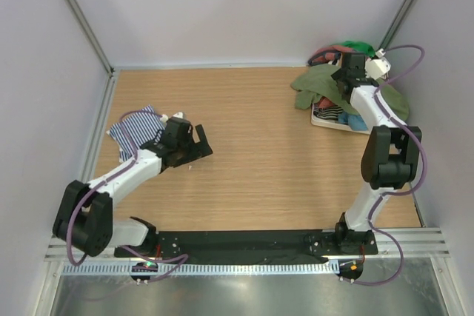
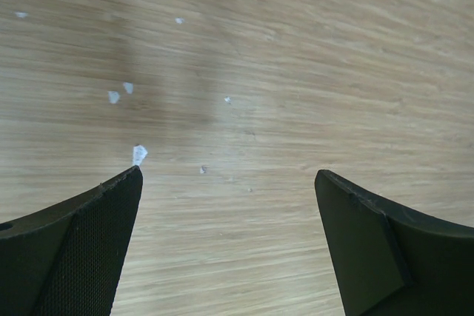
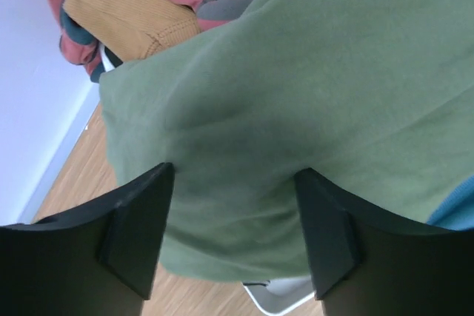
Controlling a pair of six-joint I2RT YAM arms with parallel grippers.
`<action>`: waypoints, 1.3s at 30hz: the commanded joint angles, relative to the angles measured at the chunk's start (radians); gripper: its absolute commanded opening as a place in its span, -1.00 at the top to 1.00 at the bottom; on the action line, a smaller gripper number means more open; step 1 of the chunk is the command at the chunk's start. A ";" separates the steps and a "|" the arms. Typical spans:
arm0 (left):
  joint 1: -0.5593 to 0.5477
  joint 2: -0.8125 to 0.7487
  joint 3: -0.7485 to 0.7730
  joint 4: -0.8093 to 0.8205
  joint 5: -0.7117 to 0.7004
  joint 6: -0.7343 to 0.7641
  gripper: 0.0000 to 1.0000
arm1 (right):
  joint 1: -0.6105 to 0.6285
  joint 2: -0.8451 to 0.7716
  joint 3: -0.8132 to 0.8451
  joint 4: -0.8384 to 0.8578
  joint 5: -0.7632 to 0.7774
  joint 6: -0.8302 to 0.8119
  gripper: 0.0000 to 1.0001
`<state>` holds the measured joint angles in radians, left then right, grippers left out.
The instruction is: Fold and stack the tank tops
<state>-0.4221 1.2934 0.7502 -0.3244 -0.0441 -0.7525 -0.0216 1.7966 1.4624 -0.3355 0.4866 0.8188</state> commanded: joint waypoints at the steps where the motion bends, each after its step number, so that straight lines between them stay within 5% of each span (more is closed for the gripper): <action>1: -0.061 0.081 0.084 0.073 -0.043 0.042 -1.00 | 0.003 0.036 0.079 -0.025 0.064 0.002 -0.38; 5: -0.125 0.168 0.136 0.094 -0.051 0.096 -0.99 | 0.008 0.009 0.108 -0.043 0.119 -0.052 0.75; 7: -0.167 0.210 0.136 0.105 -0.104 0.130 -0.99 | 0.012 -0.038 0.104 -0.046 0.165 -0.092 0.98; 12: -0.248 0.167 0.120 0.137 -0.304 0.154 -0.96 | 0.072 -0.209 0.067 0.013 0.103 -0.219 0.97; 15: -0.293 0.138 0.080 0.173 -0.400 0.153 -0.98 | 0.153 -0.324 0.053 0.068 -0.124 -0.345 0.98; 21: -0.313 0.127 0.077 0.153 -0.503 0.157 -0.99 | 0.376 -0.407 0.249 -0.008 -0.356 -0.492 0.98; 28: -0.313 -0.003 -0.001 0.162 -0.631 0.127 -0.99 | 0.376 -0.546 0.303 -0.046 -0.290 -0.460 0.94; 33: -0.311 -0.040 -0.020 0.153 -0.677 0.102 -0.99 | 0.374 -0.600 -0.008 -0.045 -0.335 -0.483 0.27; 34: -0.311 -0.045 -0.017 0.142 -0.688 0.097 -0.99 | 0.376 -0.609 -0.072 -0.040 -0.335 -0.478 -0.04; 39: -0.311 -0.040 -0.014 0.127 -0.700 0.091 -0.99 | 0.377 -0.680 -0.499 0.106 -0.359 -0.425 -0.34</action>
<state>-0.7319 1.2663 0.7364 -0.2153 -0.6754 -0.6380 0.3561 1.0992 1.1580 -0.2771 0.1654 0.3714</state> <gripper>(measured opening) 0.994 0.651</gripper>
